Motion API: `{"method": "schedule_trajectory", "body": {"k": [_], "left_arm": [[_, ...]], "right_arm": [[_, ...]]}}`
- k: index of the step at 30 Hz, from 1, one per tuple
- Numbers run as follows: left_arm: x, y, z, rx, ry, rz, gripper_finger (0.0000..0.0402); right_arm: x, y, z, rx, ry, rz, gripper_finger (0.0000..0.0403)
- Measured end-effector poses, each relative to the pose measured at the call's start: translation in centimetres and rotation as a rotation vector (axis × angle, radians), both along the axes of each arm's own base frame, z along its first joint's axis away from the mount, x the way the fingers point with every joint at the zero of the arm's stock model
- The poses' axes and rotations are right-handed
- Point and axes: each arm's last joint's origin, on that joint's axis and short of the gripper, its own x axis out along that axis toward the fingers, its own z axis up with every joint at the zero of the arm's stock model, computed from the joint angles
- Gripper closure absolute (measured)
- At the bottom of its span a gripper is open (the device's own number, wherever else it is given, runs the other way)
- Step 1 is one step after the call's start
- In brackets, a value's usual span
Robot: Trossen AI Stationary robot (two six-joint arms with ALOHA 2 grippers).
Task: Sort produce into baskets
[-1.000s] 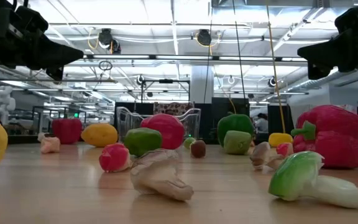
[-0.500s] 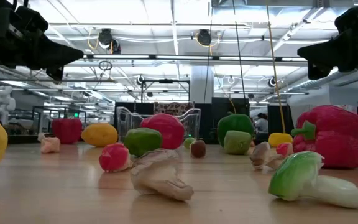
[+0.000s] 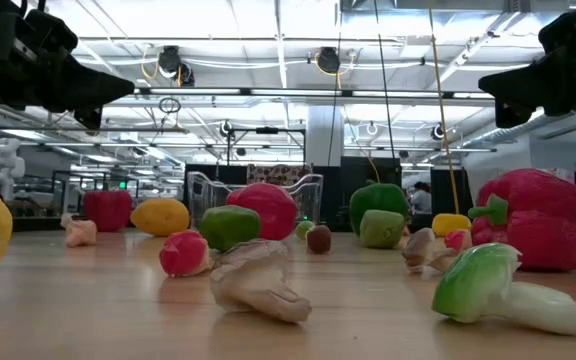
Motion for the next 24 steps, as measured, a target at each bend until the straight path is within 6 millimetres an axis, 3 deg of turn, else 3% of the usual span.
{"method": "schedule_trajectory", "body": {"k": [24], "left_arm": [[0.00,0.00,-0.01,0.000,0.000,0.000,0.0400]], "right_arm": [[0.00,-0.04,0.01,-0.004,-0.001,-0.014,0.0403]]}}
